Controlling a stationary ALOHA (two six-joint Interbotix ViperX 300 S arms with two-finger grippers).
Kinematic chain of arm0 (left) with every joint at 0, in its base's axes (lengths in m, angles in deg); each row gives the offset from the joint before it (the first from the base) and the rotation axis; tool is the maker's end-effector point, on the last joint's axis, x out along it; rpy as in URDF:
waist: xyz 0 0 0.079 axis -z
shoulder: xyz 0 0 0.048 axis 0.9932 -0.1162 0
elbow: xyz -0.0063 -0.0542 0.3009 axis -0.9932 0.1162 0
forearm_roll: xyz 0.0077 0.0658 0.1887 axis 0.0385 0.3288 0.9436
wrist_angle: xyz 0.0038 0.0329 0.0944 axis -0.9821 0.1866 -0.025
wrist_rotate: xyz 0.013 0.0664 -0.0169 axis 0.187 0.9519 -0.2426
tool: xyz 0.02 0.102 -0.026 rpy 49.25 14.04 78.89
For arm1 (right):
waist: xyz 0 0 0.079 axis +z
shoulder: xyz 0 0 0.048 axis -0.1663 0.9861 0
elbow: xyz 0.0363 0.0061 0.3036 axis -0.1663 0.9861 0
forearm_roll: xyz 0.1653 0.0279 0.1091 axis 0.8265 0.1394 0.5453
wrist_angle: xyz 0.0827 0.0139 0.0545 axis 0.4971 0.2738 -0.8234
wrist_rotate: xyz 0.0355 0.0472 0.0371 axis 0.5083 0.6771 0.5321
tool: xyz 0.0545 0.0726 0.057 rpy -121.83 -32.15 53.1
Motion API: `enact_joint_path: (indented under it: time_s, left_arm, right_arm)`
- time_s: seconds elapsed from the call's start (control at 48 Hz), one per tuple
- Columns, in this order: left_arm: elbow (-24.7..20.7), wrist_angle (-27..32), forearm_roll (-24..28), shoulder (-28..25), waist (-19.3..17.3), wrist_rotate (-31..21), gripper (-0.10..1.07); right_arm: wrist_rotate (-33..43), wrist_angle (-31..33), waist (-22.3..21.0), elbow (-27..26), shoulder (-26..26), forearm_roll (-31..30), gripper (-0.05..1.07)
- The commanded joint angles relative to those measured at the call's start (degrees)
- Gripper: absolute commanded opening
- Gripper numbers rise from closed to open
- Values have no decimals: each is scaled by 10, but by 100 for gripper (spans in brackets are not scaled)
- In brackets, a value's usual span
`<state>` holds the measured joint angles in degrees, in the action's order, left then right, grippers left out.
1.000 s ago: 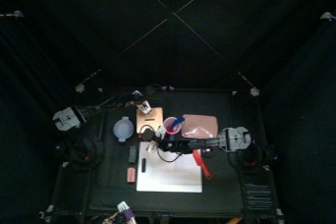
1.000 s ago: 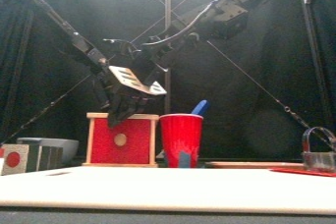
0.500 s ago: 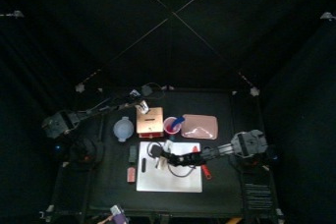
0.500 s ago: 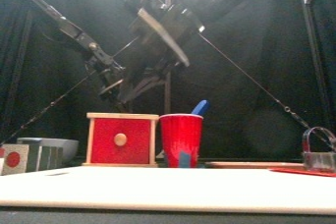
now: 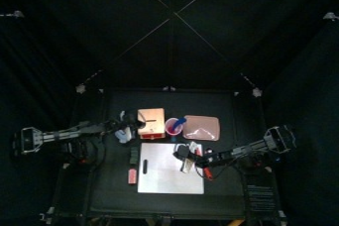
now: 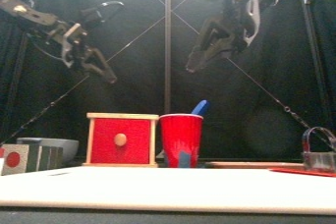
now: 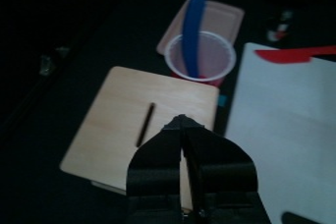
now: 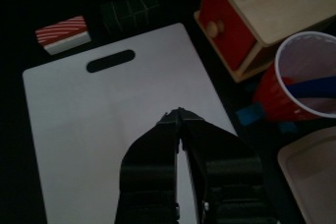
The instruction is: Close drawer
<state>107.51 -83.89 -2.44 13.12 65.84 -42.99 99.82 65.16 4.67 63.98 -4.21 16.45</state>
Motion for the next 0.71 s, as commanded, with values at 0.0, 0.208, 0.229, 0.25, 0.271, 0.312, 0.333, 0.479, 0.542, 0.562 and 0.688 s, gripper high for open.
enact_joint_path:
  time_s: [0.0,0.208,0.229,0.25,0.271,0.312,0.333,0.479,0.542,0.562,0.688]
  left_arm:
    - [36,-16,-11,58,33,1,33]
    - [107,-17,-31,150,55,1,33]
    - [111,-17,-32,154,55,1,33]
    - [113,-17,-33,156,55,1,33]
    - [115,-17,-34,158,55,1,33]
    - [119,-17,-37,159,55,1,33]
    - [119,-17,-39,159,55,1,33]
    - [116,-21,-43,159,55,2,33]
    - [112,-24,-42,159,55,3,33]
    - [111,-24,-41,158,55,4,33]
    - [105,-25,-37,159,55,4,33]
  right_arm:
    - [1,-1,-4,0,-24,1,27]
    - [0,-1,-10,11,-21,3,27]
    - [0,-1,-11,11,-21,4,27]
    - [0,-1,-13,11,-21,4,27]
    - [0,-1,-15,11,-20,4,27]
    - [0,-1,-18,13,-20,4,27]
    - [0,-1,-18,14,-20,3,27]
    - [1,-1,-20,23,-19,7,27]
    - [1,-1,-20,25,-18,14,27]
    - [1,-1,-20,25,-18,16,27]
    - [1,-1,-19,27,-18,25,27]
